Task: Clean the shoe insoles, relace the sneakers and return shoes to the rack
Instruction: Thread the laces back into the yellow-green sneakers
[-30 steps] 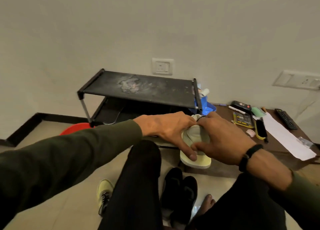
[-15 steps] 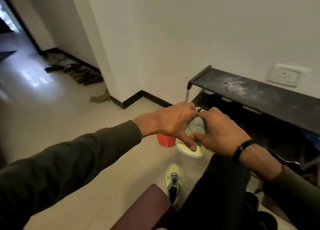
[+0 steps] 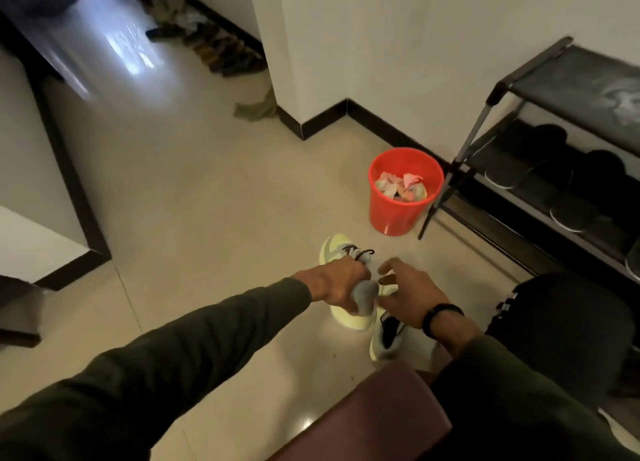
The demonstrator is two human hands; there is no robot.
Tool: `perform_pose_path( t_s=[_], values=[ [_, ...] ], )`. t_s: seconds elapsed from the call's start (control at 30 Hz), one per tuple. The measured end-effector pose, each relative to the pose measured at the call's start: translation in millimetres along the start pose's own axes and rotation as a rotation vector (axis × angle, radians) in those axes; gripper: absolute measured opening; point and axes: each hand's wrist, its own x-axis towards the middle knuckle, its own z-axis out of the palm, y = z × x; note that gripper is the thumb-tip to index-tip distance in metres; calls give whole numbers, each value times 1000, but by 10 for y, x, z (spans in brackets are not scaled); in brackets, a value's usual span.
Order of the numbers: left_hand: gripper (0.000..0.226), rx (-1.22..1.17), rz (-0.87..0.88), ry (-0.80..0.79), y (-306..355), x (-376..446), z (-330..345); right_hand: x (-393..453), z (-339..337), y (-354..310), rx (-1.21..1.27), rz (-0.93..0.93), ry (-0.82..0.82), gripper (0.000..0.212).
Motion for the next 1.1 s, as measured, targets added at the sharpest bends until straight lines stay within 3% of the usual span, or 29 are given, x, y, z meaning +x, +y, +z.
perform_pose_path(
  t_s=[0.13,0.33,0.47,0.57,0.67,0.77,0.83,0.93,1.03,1.1],
  values=[
    [44,18,-139,-62,-307,312,571,121,-161,210,330,178,314,35],
    [47,386,-253,54,-372,522,1286,75,-524,296,571,139,431,36],
    [39,300,-366,-40,-336,629,1660,-185,-998,349,506,-31,612,35],
    [37,199,-355,-137,-255,720,1705,-422,-1375,620,405,-37,695,37],
    [36,67,-269,-103,-99,1002,1369,-602,-1645,983,322,14,773,38],
    [31,-27,-111,128,364,1394,645,-750,-1800,1394,300,93,802,34],
    [32,-73,44,308,933,1571,103,-863,-1852,1701,249,144,789,27],
    [39,-180,294,440,2005,1621,-609,-1019,-1814,2221,111,249,719,19],
    [48,-113,444,416,2998,1616,-809,-1166,-1624,2739,122,424,618,9],
    [50,172,485,268,3436,1591,-547,-1209,-1356,3071,90,561,462,12]
  ],
)
